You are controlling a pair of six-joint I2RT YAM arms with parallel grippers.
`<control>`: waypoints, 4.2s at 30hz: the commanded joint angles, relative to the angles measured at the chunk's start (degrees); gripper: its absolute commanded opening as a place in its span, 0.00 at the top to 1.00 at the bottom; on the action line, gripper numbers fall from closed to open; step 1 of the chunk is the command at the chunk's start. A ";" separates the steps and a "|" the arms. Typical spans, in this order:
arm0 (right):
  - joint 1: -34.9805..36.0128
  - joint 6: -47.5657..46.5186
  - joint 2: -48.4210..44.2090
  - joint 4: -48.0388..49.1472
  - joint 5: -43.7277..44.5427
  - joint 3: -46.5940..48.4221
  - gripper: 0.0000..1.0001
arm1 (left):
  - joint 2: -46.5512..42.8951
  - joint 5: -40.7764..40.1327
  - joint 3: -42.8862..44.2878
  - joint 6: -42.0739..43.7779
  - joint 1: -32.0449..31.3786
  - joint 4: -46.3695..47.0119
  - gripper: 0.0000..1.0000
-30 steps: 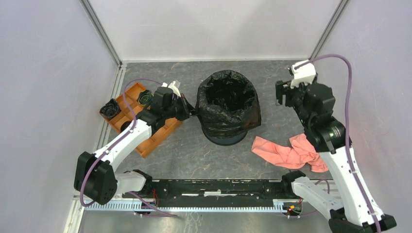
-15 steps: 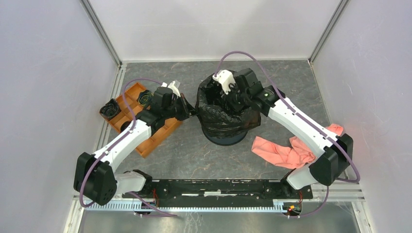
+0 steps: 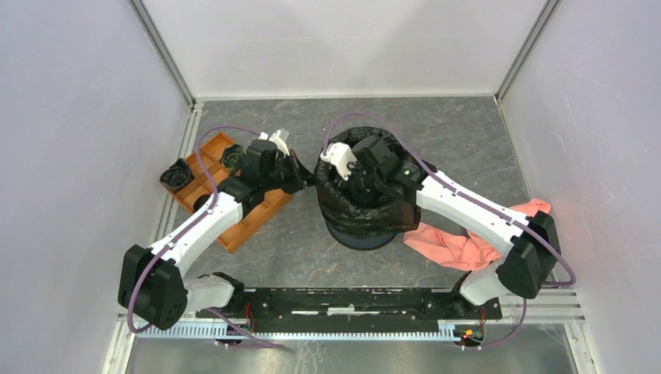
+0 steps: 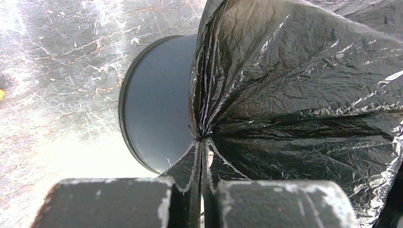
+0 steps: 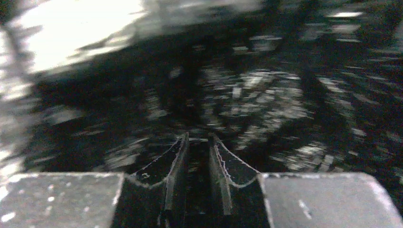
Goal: Put the trash bags into the trash bin
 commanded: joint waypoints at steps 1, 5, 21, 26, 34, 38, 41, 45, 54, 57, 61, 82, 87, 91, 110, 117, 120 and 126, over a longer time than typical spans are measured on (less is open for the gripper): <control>-3.08 1.32 2.02 1.65 13.25 6.59 0.72 | -1.17 -0.18 0.96 0.77 -0.30 0.71 0.98; -3.53 0.02 3.70 5.41 23.60 3.54 0.68 | -1.36 -0.24 0.63 0.59 -0.32 0.74 0.98; -5.43 -0.30 10.12 15.83 34.57 1.15 0.53 | -0.74 0.07 0.65 0.54 -0.26 0.56 0.98; -5.36 2.61 0.37 14.62 21.71 -3.96 0.41 | 0.12 -0.31 0.83 0.78 -0.26 0.78 0.97; -5.33 2.41 -6.26 12.43 23.39 -9.86 0.19 | 1.84 0.58 1.98 1.39 -0.26 1.04 0.94; -5.42 3.77 -2.20 10.39 31.92 -9.95 0.18 | 1.37 1.11 1.96 0.88 -0.27 1.15 0.92; -5.44 4.13 0.33 8.20 41.56 -8.72 0.18 | -0.16 0.33 1.21 0.75 -0.26 0.80 0.89; -5.40 4.08 1.01 7.81 40.25 -6.05 0.18 | -0.50 -0.59 0.96 1.15 -0.32 -0.29 0.85; -5.06 7.21 -0.91 16.10 19.74 -7.33 0.17 | -8.27 -11.04 -0.73 2.15 -0.26 -4.10 0.34; -5.21 9.64 0.98 16.98 22.94 -7.98 0.17 | -11.17 -14.87 -0.89 2.82 -0.26 -6.67 0.20; -7.49 14.58 2.85 17.92 27.63 -8.67 0.17 | -15.55 -19.14 -0.89 2.75 -0.28 -10.84 0.06; -38.75 11.70 16.62 28.31 34.40 2.31 0.08 | -27.27 -25.92 3.60 9.00 -0.26 -18.82 0.00; -45.63 10.56 26.81 26.50 32.49 16.21 0.07 | -23.27 -22.38 4.79 9.10 -0.30 -18.26 0.00; -50.04 8.46 33.91 28.12 29.82 25.90 0.07 | -20.98 -20.46 4.89 8.66 -0.27 -17.11 0.00; -54.13 15.24 24.44 20.38 16.32 33.05 0.06 | -19.42 -8.35 7.27 7.76 -0.34 -14.81 0.00; -53.95 13.93 19.31 12.69 16.80 38.32 0.02 | -19.77 -6.73 14.79 13.17 -0.33 -20.00 0.00; -53.78 13.27 16.20 9.00 16.60 40.09 0.02 | -20.96 -6.64 17.24 13.83 -0.26 -21.50 0.00; -46.96 20.08 -1.95 9.41 2.10 24.61 0.02 | -25.04 -5.65 17.43 14.87 -0.33 -20.28 0.00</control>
